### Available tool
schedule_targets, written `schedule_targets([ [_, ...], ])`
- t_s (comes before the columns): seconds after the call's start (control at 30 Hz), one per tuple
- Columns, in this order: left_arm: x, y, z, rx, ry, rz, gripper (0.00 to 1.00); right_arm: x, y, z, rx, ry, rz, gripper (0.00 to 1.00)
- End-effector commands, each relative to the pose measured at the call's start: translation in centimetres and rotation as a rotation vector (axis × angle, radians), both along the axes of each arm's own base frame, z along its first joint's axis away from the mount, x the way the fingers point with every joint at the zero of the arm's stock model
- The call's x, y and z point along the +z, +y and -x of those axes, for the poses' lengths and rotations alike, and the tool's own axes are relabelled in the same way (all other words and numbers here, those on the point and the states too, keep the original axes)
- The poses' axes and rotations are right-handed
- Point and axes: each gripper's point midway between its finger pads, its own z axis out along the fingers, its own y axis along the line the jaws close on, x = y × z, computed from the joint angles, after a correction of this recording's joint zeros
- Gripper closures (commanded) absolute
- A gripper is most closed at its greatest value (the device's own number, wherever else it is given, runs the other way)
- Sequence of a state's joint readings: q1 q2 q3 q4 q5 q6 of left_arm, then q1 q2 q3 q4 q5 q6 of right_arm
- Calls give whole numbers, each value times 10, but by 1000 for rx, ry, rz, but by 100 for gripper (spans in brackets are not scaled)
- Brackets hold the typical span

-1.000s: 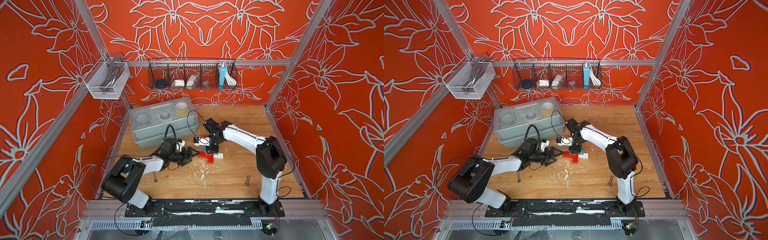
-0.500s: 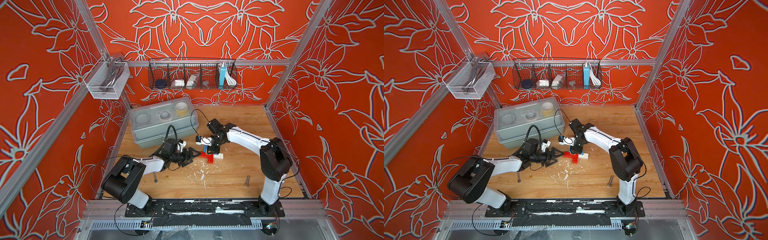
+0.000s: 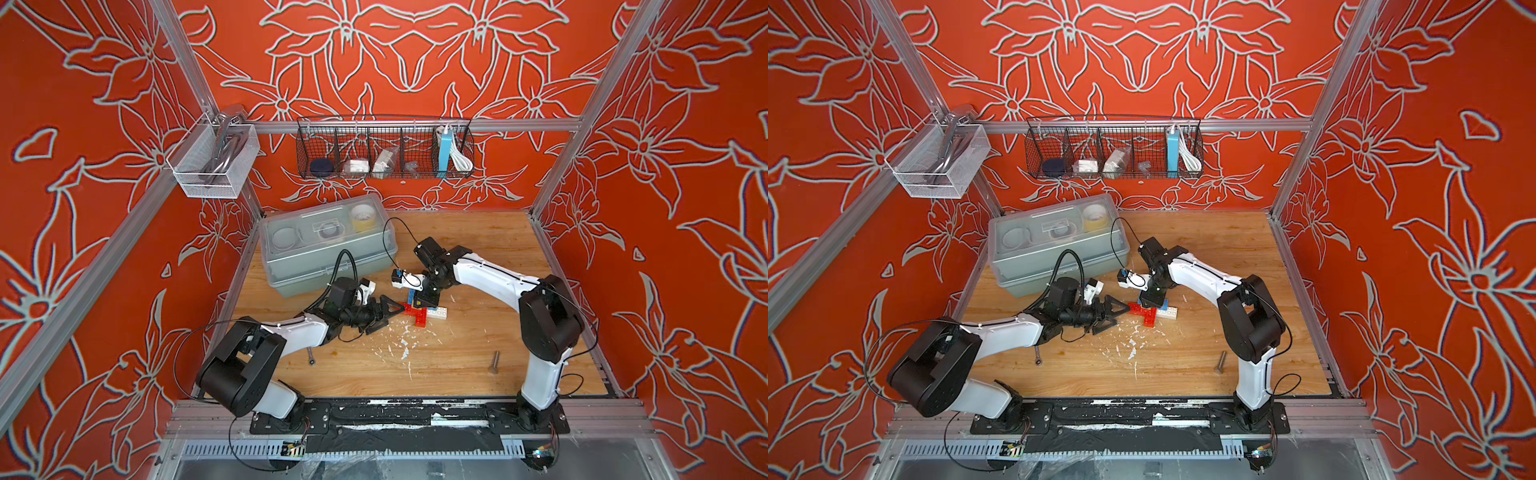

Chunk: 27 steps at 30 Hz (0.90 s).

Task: Assemble a small pinwheel with lego
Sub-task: Assemble the lego brick with the lego brick.

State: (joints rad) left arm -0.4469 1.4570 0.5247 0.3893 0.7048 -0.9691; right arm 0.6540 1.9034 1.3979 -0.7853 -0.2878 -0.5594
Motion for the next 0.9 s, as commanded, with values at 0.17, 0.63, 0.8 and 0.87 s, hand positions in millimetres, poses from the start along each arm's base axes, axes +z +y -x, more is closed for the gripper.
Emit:
schedule_targets([
  [0.17, 2, -2, -3, 3, -8, -1, 13, -88, -51, 47, -36, 188, 327, 96],
  [0.63, 8, 3, 0, 26, -12, -11, 12, -73, -76, 61, -160, 121, 316, 97],
  [0.8, 9, 4, 4, 35, -17, -18, 12, -69, -88, 45, -161, 125, 386, 97],
  [0.87, 10, 4, 6, 35, -20, -24, 12, -70, -93, 40, -138, 106, 394, 97],
])
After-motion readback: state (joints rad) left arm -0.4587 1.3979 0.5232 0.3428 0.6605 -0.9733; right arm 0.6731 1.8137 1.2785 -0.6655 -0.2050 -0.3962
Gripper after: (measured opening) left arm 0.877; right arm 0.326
